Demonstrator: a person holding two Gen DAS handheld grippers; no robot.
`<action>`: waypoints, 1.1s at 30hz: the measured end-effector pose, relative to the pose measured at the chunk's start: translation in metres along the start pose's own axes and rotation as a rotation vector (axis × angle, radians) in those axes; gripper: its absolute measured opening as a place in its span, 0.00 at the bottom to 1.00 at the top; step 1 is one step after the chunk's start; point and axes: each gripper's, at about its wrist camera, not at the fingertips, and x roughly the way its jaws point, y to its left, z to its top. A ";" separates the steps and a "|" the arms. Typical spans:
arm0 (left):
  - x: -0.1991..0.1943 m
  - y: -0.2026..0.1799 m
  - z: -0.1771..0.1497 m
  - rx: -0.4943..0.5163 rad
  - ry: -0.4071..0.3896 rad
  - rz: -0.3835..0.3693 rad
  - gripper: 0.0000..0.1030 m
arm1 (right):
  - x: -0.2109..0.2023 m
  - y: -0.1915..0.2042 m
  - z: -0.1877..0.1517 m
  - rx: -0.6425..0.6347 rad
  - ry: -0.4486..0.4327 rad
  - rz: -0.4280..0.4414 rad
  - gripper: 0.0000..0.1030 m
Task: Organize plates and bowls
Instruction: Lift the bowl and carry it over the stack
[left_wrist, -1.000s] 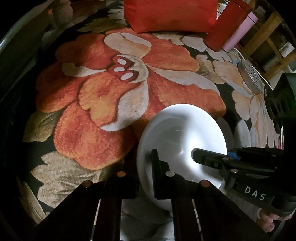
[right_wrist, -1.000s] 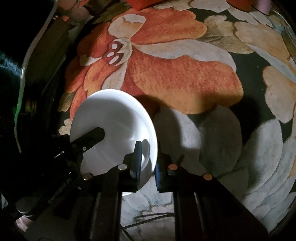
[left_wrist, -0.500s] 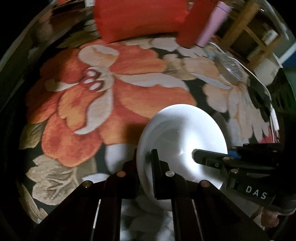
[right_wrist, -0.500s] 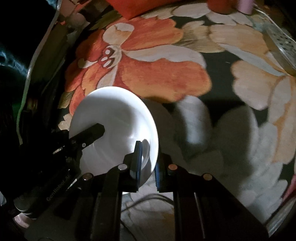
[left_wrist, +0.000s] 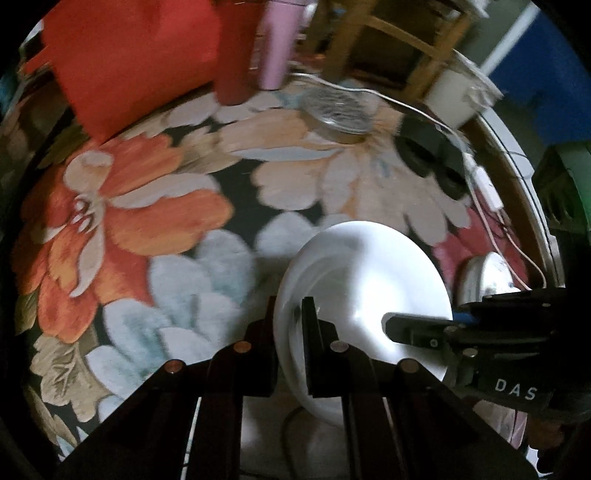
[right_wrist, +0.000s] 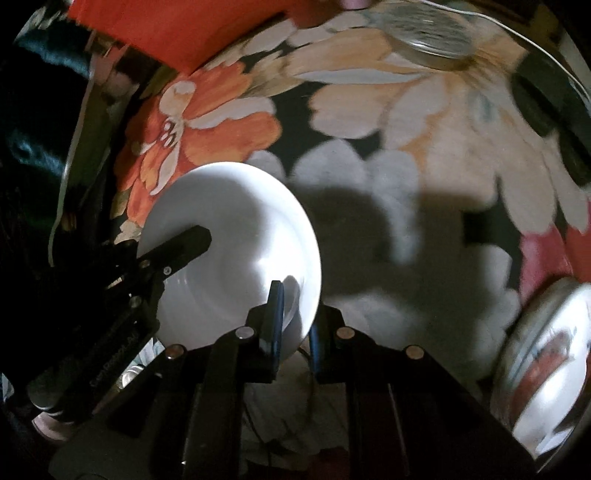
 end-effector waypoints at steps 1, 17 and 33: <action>0.000 -0.010 0.001 0.013 0.000 -0.008 0.08 | -0.006 -0.007 -0.004 0.022 -0.011 0.002 0.12; 0.023 -0.151 0.009 0.179 0.022 -0.156 0.08 | -0.075 -0.120 -0.070 0.253 -0.143 -0.018 0.14; 0.065 -0.273 -0.007 0.320 0.104 -0.269 0.11 | -0.112 -0.214 -0.128 0.436 -0.178 -0.128 0.14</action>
